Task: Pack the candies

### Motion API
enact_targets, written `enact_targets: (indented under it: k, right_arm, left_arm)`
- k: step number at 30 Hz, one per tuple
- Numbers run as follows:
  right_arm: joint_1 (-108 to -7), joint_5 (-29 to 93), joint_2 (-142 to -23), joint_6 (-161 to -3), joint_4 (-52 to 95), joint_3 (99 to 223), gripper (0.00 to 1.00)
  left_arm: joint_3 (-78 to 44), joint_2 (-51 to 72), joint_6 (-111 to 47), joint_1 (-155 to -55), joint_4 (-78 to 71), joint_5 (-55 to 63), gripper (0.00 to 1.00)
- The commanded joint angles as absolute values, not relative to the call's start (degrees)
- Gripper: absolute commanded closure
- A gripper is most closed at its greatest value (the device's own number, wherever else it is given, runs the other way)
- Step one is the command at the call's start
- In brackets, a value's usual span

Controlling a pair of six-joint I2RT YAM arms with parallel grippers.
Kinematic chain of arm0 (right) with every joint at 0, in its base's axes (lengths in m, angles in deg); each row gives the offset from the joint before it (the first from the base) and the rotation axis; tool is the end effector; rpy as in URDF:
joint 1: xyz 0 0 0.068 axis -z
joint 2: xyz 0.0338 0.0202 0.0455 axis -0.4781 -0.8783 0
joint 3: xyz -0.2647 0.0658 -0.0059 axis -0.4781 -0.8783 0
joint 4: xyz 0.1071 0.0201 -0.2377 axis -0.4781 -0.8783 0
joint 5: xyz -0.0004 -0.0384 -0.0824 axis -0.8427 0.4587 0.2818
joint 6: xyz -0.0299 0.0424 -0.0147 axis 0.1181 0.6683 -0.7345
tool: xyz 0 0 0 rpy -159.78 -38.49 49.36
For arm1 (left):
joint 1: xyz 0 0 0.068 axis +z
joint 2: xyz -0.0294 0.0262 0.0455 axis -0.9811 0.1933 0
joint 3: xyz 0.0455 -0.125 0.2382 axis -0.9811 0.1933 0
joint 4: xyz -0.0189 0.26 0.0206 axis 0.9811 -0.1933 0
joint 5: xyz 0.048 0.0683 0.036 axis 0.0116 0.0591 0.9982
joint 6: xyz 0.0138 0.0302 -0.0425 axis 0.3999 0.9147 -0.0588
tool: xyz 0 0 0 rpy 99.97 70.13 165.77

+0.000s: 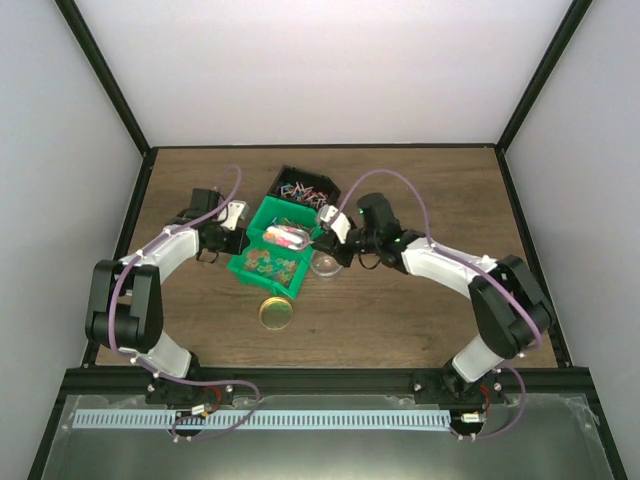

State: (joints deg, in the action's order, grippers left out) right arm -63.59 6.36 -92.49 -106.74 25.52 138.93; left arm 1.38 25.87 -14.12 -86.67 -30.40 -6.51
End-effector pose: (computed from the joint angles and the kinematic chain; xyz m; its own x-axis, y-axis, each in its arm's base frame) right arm 0.2682 0.2123 0.2163 -0.1803 -0.4368 -0.8813 -0.9529 0.2996 0.0465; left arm 0.3021 -0.0532 0.1864 -0.8315 0.2175 -0.5112 0.3764 0.8973 -0.2304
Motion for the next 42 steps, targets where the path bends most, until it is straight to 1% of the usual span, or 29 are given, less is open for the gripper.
enact_targets:
  k: [1, 7, 13, 19, 25, 30, 36, 42]
  right_arm:
    - [-59.03, 0.51, -86.99, -111.99, 19.75, 139.57, 0.99]
    - [-53.91, -0.82, -79.32, -118.69, 10.41, 136.99, 0.99]
    - [-52.53, 1.22, -73.60, -124.31, -0.15, 135.31, 0.99]
    - [-49.78, 1.47, -68.89, -126.39, -5.00, 133.44, 0.99]
    - [-48.82, 3.92, -69.38, -129.34, -9.28, 134.17, 0.99]
    - [-48.89, 7.80, -73.82, -131.90, -15.60, 139.20, 0.99]
    - [-48.86, 10.73, -75.18, -132.98, -17.87, 140.56, 0.99]
    - [-48.87, 13.64, -77.94, -133.36, -21.35, 144.73, 0.99]
  left_arm:
    - [-0.35, 26.98, -13.17, -86.68, -30.50, -8.64, 0.96]
    - [-0.84, 27.67, -13.25, -86.68, -30.59, -8.99, 0.96]
    - [-2.01, 28.68, -13.39, -86.70, -30.97, -9.34, 0.96]
    - [-2.19, 29.24, -13.48, -86.68, -31.07, -9.76, 0.96]
    - [-2.10, 29.06, -13.47, -86.67, -31.02, -9.78, 0.95]
    - [-1.98, 28.72, -13.66, -86.68, -30.85, -9.74, 0.95]
    - [-1.93, 28.58, -13.73, -86.68, -30.67, -9.83, 0.95]
    - [-1.99, 28.74, -13.74, -86.67, -30.77, -9.88, 0.95]
